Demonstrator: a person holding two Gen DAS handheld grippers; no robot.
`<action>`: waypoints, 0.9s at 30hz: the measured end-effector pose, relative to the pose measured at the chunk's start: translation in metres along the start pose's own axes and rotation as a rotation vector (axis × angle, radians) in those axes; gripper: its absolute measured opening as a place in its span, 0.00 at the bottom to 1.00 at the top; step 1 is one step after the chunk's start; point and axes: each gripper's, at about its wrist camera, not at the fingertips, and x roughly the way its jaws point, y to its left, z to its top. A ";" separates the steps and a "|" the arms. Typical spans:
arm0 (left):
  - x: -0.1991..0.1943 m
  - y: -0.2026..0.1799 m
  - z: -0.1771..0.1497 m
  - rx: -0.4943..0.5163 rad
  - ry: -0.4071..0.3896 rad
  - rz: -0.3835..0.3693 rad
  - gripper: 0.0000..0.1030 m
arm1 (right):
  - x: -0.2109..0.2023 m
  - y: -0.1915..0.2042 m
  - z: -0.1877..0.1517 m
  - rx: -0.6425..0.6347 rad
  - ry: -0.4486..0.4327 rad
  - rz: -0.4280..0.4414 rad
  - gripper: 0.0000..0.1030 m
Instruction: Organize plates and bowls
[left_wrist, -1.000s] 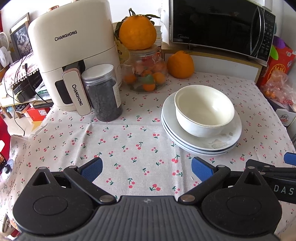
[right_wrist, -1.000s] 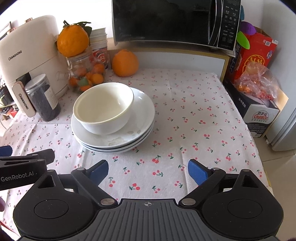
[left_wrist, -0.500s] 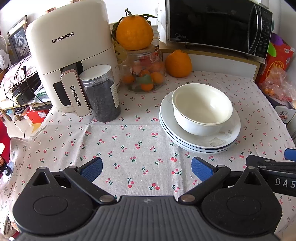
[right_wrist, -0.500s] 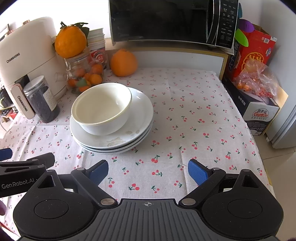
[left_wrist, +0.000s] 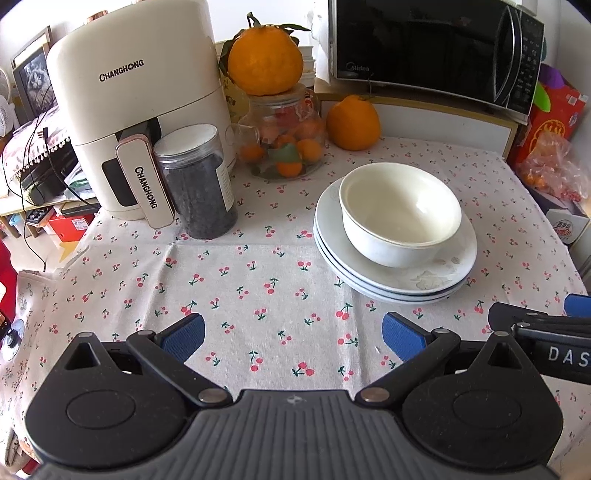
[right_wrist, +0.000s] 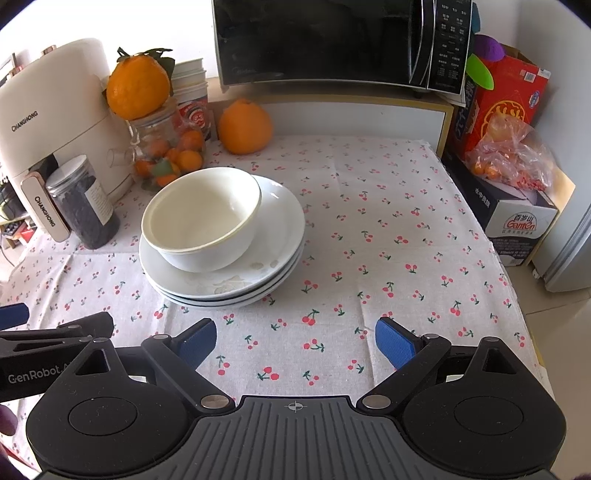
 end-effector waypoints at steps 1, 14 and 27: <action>0.000 0.000 0.000 0.003 -0.002 0.001 1.00 | 0.001 0.000 0.001 0.004 0.001 -0.001 0.92; -0.001 0.000 -0.001 0.012 0.004 0.005 1.00 | -0.001 0.000 0.001 0.010 -0.007 0.000 0.92; -0.001 -0.001 -0.002 0.018 0.002 0.012 1.00 | 0.000 0.000 0.001 0.011 -0.008 -0.001 0.92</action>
